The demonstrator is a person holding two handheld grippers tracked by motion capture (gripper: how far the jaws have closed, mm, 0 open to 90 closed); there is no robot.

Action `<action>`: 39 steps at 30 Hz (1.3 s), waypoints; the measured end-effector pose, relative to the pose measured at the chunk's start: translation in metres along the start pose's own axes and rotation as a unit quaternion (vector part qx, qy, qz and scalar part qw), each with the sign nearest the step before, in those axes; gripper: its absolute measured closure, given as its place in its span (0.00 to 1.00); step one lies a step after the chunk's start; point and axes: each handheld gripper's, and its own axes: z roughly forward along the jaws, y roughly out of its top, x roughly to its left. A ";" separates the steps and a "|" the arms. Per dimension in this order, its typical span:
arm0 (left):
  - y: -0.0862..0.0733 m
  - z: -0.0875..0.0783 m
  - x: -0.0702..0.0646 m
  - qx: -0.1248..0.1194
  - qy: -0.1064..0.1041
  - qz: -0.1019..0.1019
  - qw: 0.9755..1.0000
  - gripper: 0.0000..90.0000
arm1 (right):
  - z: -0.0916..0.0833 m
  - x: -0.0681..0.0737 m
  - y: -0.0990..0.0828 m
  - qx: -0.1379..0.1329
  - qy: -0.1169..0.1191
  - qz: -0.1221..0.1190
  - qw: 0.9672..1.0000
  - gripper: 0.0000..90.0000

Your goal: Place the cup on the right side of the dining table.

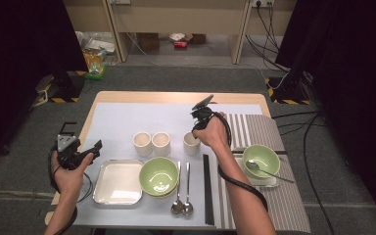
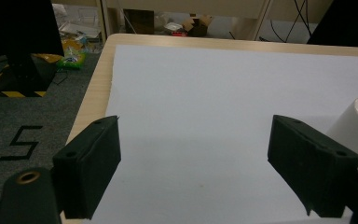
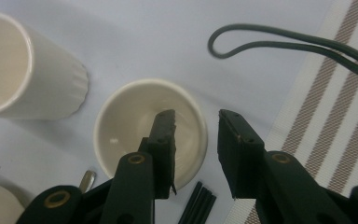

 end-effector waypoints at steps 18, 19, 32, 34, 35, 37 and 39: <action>0.000 0.001 0.001 0.001 0.000 -0.001 1.000 0.18 | 0.016 0.002 -0.002 0.028 -0.035 0.000 0.999 0.92; 0.000 0.001 0.001 0.001 0.000 -0.001 1.000 0.18 | 0.016 0.002 -0.003 0.024 -0.035 0.001 0.999 0.92; 0.000 0.000 0.000 -0.001 0.002 0.000 1.000 0.18 | -0.010 -0.016 -0.003 -0.013 -0.046 0.020 0.999 0.93; 0.000 0.001 0.000 -0.002 0.002 -0.001 1.000 0.18 | -0.013 -0.021 -0.004 -0.013 -0.048 0.030 0.998 0.93; 0.000 0.001 0.000 -0.001 0.002 0.000 1.000 0.18 | -0.015 -0.024 -0.004 -0.013 -0.052 0.033 0.998 0.93; 0.000 0.001 0.000 -0.001 0.002 0.000 1.000 0.18 | -0.016 -0.032 -0.005 -0.014 -0.057 0.036 0.998 0.93; 0.000 0.001 0.000 -0.001 0.003 -0.001 1.000 0.18 | -0.018 -0.039 -0.007 -0.016 -0.065 0.045 0.997 0.93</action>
